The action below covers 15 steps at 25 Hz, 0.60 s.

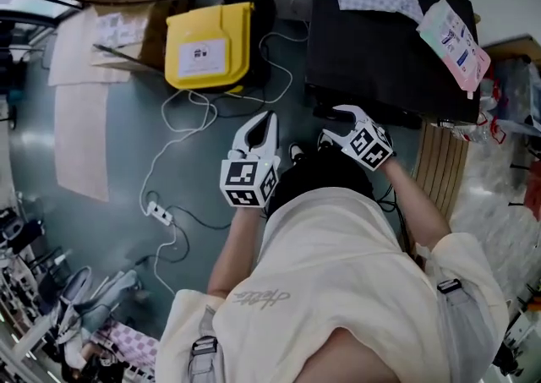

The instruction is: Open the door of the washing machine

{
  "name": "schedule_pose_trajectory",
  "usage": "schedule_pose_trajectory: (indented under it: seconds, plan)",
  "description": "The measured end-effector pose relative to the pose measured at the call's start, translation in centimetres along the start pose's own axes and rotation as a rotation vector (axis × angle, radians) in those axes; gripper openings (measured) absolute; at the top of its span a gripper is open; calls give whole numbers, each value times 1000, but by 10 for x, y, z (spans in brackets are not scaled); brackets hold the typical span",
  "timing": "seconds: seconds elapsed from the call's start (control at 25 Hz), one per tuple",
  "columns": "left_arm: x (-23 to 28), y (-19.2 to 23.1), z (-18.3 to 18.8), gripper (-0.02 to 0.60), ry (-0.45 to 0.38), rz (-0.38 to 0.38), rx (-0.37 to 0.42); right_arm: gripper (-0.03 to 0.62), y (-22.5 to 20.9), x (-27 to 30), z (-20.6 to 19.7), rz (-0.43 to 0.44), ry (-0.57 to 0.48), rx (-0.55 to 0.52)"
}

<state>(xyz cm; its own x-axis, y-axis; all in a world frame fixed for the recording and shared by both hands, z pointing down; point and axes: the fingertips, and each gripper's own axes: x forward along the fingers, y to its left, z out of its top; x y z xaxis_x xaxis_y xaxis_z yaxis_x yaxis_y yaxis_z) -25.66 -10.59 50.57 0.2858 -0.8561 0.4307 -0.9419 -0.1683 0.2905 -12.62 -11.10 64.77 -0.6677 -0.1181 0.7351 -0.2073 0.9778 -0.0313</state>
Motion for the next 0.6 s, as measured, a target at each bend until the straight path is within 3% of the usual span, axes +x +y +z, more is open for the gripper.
schedule_pose_trajectory:
  seconds: [0.28, 0.6]
  plan:
    - [17, -1, -11, 17, 33, 34, -65, 225, -4, 60, -52, 66, 217, -140]
    - [20, -1, -25, 18, 80, 84, -112, 224, 2, 118, -112, 153, 449, -181]
